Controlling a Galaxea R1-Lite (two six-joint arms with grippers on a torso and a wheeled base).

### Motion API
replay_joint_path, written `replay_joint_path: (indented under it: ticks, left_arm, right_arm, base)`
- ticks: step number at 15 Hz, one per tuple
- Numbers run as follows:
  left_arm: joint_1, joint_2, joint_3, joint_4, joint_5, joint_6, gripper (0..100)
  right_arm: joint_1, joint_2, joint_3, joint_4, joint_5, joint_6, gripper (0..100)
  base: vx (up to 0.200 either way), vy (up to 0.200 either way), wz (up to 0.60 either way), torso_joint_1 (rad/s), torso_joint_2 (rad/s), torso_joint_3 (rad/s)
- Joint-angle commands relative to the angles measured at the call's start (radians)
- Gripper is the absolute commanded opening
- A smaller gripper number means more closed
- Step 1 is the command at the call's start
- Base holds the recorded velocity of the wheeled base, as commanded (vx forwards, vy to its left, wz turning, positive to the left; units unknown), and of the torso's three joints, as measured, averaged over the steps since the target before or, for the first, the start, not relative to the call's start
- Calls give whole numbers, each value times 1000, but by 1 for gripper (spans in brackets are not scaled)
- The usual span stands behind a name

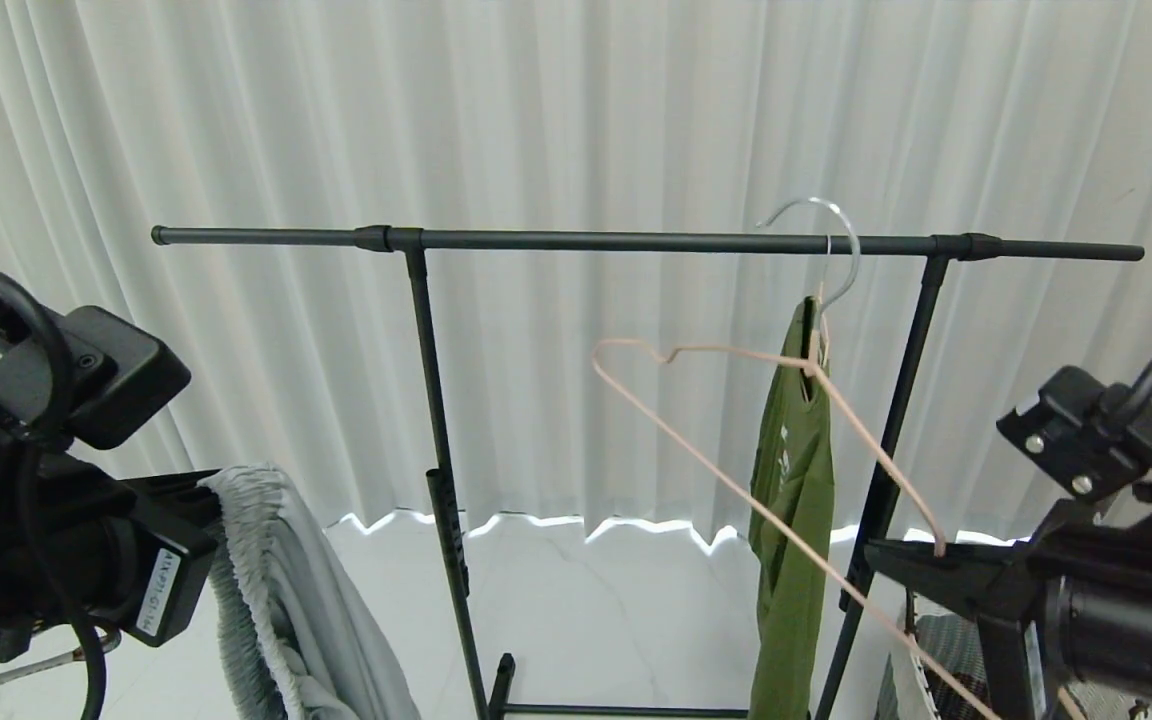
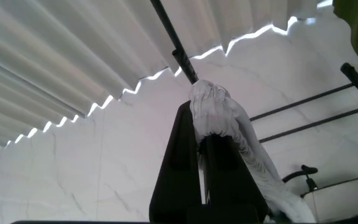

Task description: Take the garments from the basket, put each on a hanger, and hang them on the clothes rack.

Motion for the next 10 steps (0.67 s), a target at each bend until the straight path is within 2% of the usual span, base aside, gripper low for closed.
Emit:
replay_joint_path:
  ticks: [1,3,6,8,10]
  left_arm:
    - [0,21,0,0,1,-2,0]
    - [2,43,-12,-1,3,-33,0]
    - [2,116,-75,-4,37,-137,0]
    - [0,171,-121,-4,63,-203,0]
    - [-4,201,-149,-4,81,-223,0]
  right_arm:
    - [167,-57,94,-2,14,21,0]
    - [298,-86,135,-2,14,69,0]
    - [462,-83,137,-8,15,156,0]
    - [503,-64,135,-14,21,181,0]
    - [506,-51,134,-44,40,181,0]
  base:
    - [0,0,0,0,0,0]
    - [0,0,0,0,0,0]
    - [0,0,0,0,0,0]
    - [0,0,0,0,0,0]
    - [0,0,0,0,0,0]
